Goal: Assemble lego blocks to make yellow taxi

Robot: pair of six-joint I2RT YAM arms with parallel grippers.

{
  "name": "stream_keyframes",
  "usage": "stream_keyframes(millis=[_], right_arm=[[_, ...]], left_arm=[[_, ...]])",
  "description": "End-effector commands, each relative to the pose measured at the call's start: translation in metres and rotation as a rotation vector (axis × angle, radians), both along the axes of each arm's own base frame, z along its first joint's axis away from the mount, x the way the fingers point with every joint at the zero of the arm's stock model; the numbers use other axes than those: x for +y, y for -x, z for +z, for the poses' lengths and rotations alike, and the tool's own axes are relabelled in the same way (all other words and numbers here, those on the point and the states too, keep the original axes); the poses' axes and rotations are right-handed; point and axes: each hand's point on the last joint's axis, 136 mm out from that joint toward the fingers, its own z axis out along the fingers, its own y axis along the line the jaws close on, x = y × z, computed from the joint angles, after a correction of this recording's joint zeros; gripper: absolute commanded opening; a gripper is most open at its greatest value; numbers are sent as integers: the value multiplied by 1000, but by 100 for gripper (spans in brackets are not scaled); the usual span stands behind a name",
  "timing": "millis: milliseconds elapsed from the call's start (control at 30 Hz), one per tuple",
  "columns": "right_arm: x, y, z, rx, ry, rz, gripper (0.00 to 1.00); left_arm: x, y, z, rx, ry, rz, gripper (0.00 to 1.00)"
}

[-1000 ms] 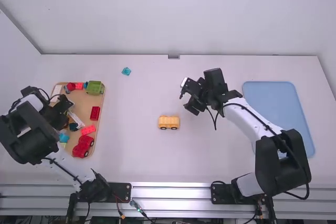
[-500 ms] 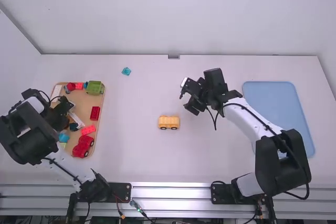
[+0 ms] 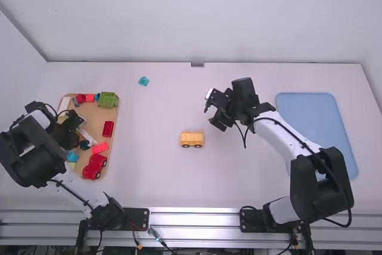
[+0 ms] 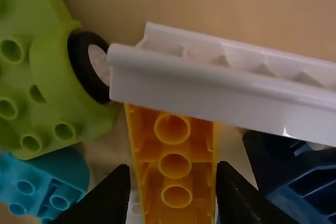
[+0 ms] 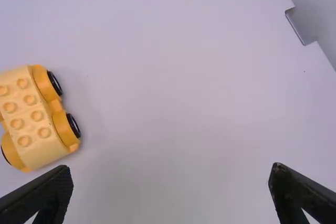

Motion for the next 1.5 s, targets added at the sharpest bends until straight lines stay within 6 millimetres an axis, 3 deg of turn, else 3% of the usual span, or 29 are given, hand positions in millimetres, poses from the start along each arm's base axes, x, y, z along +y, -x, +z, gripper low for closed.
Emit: stream_keyframes(millis=[0, 267, 333, 533, 767, 833, 900, 967, 1067, 1200, 1300, 1467], right_arm=[[2, -6, 19, -41, -20, -3, 99], [2, -6, 19, -40, -19, -4, 99], [2, -6, 19, -40, -19, -4, 99], [2, -7, 19, -42, -20, -4, 99], [3, -6, 20, -40, -26, 2, 99], [3, -6, 20, -40, -26, 1, 99], [4, -6, 20, -40, -28, 3, 99], [5, -6, 21, -43, -38, 10, 99], [14, -7, 29, -55, -88, 30, 99], [33, -13, 51, -70, -241, 38, 99], [45, -15, 64, -80, -331, 63, 99], [55, -19, 70, -67, -413, 77, 99]], left_arm=[[1, 7, -5, 25, 4, 18, 44], [-1, 9, -11, 36, 19, 16, 40], [-1, 9, -12, 39, 21, 17, 27], [3, 5, -7, 32, 9, 19, 20], [18, -9, 29, 11, 11, 154, 13], [25, -17, 58, -6, 17, 257, 14], [27, -20, 72, -14, 27, 303, 13], [19, -27, 95, -40, 87, 328, 12], [0, -40, 124, -102, 209, 309, 2], [-32, -66, 153, -224, 364, 206, 2], [-65, -89, 165, -328, 475, 68, 2], [-96, -120, 156, -368, 505, 51, 2]])
